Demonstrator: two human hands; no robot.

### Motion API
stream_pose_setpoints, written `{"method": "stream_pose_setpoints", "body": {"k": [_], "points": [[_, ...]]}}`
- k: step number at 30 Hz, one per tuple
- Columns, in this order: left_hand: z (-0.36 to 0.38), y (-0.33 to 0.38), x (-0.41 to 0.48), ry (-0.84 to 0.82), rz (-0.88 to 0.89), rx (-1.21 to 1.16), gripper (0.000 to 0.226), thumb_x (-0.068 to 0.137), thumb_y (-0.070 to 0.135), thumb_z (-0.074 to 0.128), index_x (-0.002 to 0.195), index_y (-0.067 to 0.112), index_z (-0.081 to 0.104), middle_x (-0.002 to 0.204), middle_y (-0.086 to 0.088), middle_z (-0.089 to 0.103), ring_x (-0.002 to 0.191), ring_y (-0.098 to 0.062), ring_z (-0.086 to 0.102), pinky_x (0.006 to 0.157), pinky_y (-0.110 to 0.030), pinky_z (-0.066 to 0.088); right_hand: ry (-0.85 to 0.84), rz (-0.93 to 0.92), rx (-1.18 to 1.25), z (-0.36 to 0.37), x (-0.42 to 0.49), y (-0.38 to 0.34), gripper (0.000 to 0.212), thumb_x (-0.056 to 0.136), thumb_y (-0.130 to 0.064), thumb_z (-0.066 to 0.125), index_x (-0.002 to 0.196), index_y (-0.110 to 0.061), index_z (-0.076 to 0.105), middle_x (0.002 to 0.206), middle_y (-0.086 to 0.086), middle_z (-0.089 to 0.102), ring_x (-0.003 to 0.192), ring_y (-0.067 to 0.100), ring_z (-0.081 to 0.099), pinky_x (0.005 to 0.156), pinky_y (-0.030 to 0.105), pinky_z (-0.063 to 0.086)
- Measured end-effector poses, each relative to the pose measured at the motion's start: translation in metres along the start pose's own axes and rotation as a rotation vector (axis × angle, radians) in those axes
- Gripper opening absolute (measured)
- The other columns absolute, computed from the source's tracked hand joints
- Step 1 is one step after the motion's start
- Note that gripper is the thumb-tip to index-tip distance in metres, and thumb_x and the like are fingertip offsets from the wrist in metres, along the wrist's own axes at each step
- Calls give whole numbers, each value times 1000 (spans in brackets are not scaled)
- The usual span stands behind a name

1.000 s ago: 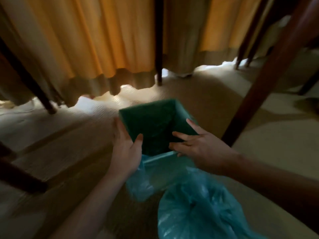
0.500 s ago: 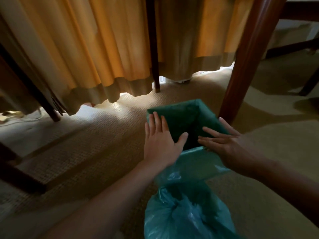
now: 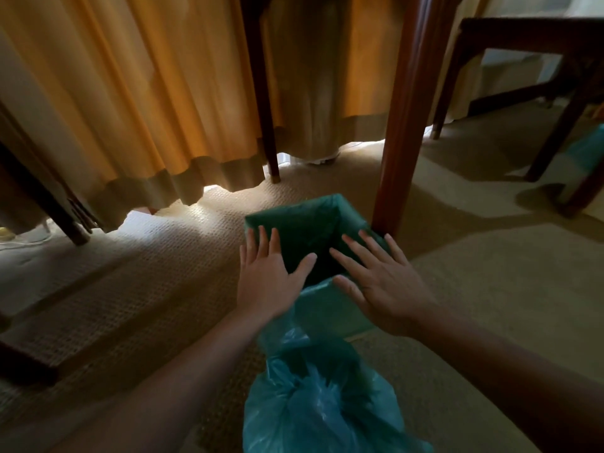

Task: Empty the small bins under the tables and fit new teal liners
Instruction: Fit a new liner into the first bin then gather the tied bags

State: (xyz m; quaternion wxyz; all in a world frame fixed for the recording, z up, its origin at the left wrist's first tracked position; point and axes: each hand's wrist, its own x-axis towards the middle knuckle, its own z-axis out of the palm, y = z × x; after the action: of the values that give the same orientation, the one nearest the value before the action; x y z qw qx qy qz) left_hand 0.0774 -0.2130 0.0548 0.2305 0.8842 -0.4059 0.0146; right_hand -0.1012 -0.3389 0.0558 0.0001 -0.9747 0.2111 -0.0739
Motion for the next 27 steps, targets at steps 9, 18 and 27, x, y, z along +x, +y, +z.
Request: {"method": "stream_pose_setpoints", "body": {"k": [9,18,27], "points": [[-20,-7,-76,-2,348,-149,79,92,68,35,158,25,22,169,6,-4,153,-17,-20,122,-46,-5,176,-68,190,20,-68,-47,74,97,-60,38,159,-31,12,168,5,-12,154,25,-9,120,52,9],[19,-39,-149,-408,496,25,91,63,58,69,142,31,33,147,15,33,133,-12,46,105,-33,43,-225,-395,177,55,-101,-64,72,94,-68,41,154,-37,16,166,4,8,150,23,20,120,45,25],[18,-22,-141,-518,435,103,57,74,34,59,129,29,48,129,10,57,117,-16,55,96,-28,39,-215,-278,299,39,-94,-67,51,89,-34,50,140,-28,46,131,1,61,116,21,58,99,31,43]]}}
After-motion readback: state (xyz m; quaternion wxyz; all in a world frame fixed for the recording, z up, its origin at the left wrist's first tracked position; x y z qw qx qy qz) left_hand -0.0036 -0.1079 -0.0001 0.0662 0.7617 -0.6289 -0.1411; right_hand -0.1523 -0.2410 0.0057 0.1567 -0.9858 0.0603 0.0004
